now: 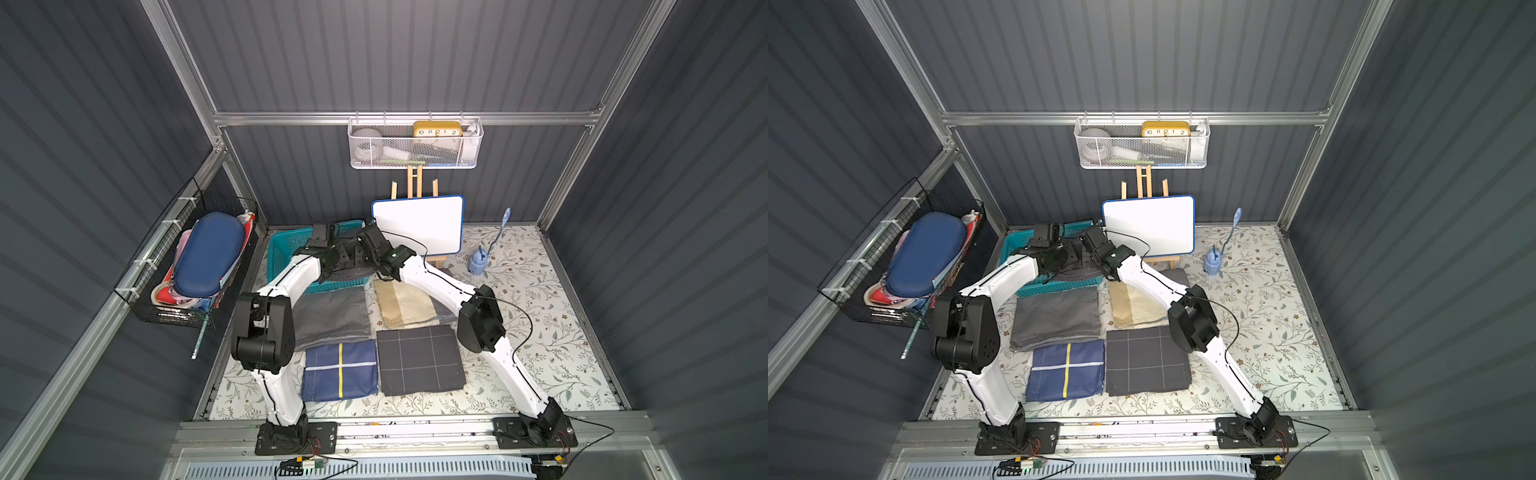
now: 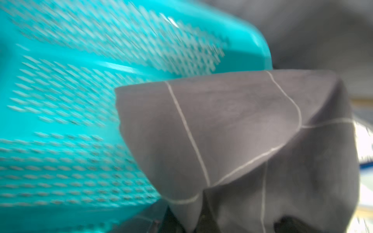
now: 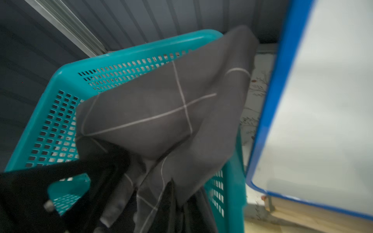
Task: Put the folded pillowcase in the basket
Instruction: Place the pillowcase in the basket.
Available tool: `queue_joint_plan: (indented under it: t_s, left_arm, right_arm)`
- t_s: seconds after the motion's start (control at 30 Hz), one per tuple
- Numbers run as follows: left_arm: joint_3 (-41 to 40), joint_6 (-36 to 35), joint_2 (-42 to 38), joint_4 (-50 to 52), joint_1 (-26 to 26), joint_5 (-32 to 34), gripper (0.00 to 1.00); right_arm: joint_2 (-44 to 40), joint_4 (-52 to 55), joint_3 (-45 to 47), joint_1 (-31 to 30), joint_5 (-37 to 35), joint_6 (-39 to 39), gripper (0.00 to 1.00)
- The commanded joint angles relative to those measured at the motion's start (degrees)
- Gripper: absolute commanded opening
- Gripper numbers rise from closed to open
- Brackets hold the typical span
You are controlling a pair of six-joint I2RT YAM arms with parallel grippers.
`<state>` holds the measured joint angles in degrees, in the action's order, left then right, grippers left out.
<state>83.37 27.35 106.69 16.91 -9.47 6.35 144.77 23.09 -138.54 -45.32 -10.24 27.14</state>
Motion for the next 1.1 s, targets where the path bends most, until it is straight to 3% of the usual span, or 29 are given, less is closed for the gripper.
queue_joint_plan:
  t_s: [0.0, 0.13, 0.33, 0.83, 0.93, 1.07]
  left_arm:
    - [5.32, -2.47, 2.52, 1.81, 2.53, 3.8, 0.0]
    - [9.78, -3.62, 6.47, 2.62, 3.54, 6.25, 0.0]
    - [12.99, -3.63, 10.55, 4.3, 5.32, 7.21, 0.0]
    - [13.17, -2.79, 16.17, 6.25, 8.07, 7.19, 0.0]
    - [13.22, -2.57, 16.35, 6.58, 8.05, 7.85, 0.0]
    - [14.19, -3.16, 17.25, 6.95, 8.08, 8.88, 0.0]
  right_arm:
    - [4.32, -5.31, -4.66, 0.14, 4.91, -1.57, 0.0]
    - [9.99, -10.63, -9.51, 0.06, 9.72, -0.74, 0.0]
    - [18.09, -13.62, -17.63, 0.06, 10.85, 1.63, 0.0]
    - [19.49, -11.43, -18.29, -0.47, 6.96, 2.56, 0.0]
    - [19.88, -10.51, -18.69, -0.47, 5.82, 2.48, 0.09]
    - [19.25, -9.45, -18.64, -0.47, 4.3, 1.53, 0.3]
